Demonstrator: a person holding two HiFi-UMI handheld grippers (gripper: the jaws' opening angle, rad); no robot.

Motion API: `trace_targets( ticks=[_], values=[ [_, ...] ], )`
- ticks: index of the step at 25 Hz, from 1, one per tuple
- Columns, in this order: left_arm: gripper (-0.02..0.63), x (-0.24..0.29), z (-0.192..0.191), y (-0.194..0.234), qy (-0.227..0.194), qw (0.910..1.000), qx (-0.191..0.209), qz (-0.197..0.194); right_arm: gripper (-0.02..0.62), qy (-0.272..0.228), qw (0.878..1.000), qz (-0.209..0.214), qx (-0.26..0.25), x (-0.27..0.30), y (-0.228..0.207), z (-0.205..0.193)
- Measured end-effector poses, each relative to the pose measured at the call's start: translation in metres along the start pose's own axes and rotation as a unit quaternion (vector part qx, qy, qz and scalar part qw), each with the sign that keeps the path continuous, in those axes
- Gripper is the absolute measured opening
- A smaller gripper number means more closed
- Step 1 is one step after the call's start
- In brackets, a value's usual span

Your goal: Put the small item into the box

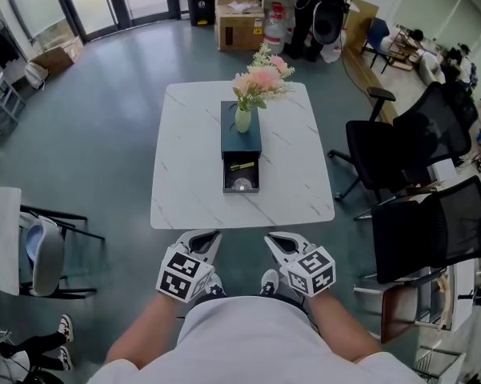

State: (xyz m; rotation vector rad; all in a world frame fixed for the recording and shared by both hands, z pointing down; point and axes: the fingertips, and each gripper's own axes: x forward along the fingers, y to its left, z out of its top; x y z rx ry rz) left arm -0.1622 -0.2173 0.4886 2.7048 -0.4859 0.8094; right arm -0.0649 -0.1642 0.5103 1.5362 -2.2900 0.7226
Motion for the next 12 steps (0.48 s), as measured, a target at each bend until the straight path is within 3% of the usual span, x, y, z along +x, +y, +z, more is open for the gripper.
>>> trace_targets(
  ticks=[12],
  values=[
    [0.016,0.0007,0.0018,0.0007,0.002,1.0000,0.000,-0.002,0.015,0.004,1.000,-0.003,-0.005,-0.0004,-0.0024,0.0014]
  ],
)
